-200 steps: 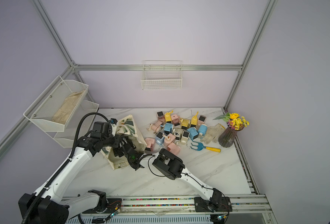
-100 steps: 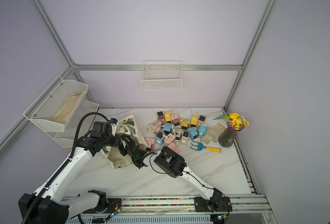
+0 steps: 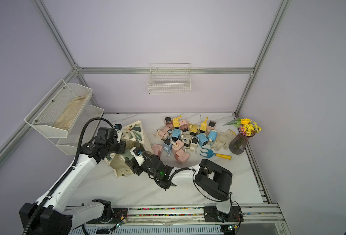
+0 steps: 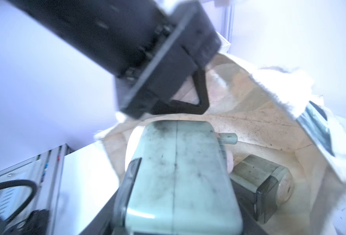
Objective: Take out the pencil sharpeners from the tote bags
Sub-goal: Pick up the pencil sharpener from the canvas bag, then place the pencil sharpener at the center of the board.
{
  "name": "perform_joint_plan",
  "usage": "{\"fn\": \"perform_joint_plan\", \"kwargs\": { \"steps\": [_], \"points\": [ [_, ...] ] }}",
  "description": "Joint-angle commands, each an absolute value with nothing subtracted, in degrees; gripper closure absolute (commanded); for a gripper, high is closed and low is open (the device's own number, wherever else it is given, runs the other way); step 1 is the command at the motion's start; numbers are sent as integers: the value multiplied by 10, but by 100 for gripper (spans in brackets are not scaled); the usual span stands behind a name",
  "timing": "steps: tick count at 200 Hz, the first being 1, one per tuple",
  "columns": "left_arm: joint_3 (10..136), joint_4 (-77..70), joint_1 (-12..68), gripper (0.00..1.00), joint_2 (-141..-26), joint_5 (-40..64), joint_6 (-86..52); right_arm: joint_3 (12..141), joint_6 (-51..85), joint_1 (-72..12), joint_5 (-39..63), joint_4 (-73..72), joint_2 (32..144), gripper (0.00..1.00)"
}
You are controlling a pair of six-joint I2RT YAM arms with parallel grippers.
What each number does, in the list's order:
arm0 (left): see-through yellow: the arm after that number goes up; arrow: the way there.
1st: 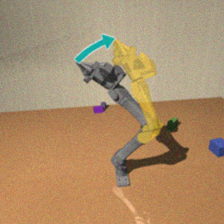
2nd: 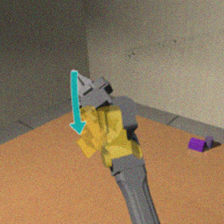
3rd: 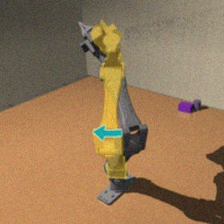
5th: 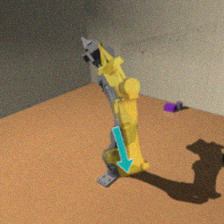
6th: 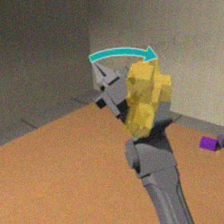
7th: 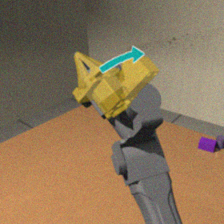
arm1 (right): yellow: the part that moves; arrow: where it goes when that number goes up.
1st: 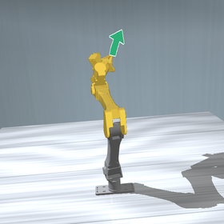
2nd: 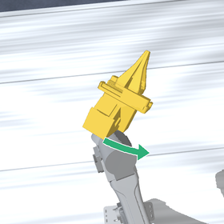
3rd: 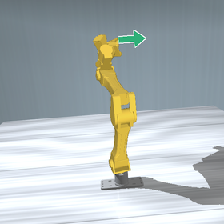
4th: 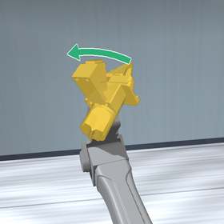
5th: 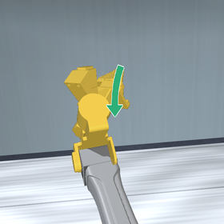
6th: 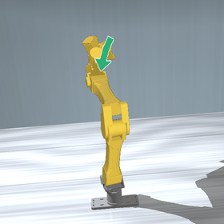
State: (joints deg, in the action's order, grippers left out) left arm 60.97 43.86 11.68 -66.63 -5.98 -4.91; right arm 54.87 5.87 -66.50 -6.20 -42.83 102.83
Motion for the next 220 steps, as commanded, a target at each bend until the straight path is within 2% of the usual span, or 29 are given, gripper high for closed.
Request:
{"fn": "perform_joint_plan", "kwargs": {
  "steps": [1,41,77,99,122,168,209,220],
  "points": [
    [639,434,113,100,-658,-82,-63,513,88,-692,-108,-397,982,71],
    [635,432,113,100,-658,-81,-64,462,197,-733,-204,-249,865,73],
    [634,432,113,100,-655,-74,-67,311,344,-736,-246,-204,700,73],
    [633,432,112,100,-655,-70,-66,256,411,-736,-252,-204,664,74],
    [633,431,112,100,-653,-71,-67,249,437,-735,-277,-229,717,73],
    [630,432,111,100,-651,-70,-67,328,463,-709,-310,-222,923,74],
    [627,431,110,100,-649,-71,-66,351,479,-659,-331,-221,1001,73],
    [628,431,110,100,-651,-68,-66,356,479,-643,-335,-221,1016,69]
  ]
}}
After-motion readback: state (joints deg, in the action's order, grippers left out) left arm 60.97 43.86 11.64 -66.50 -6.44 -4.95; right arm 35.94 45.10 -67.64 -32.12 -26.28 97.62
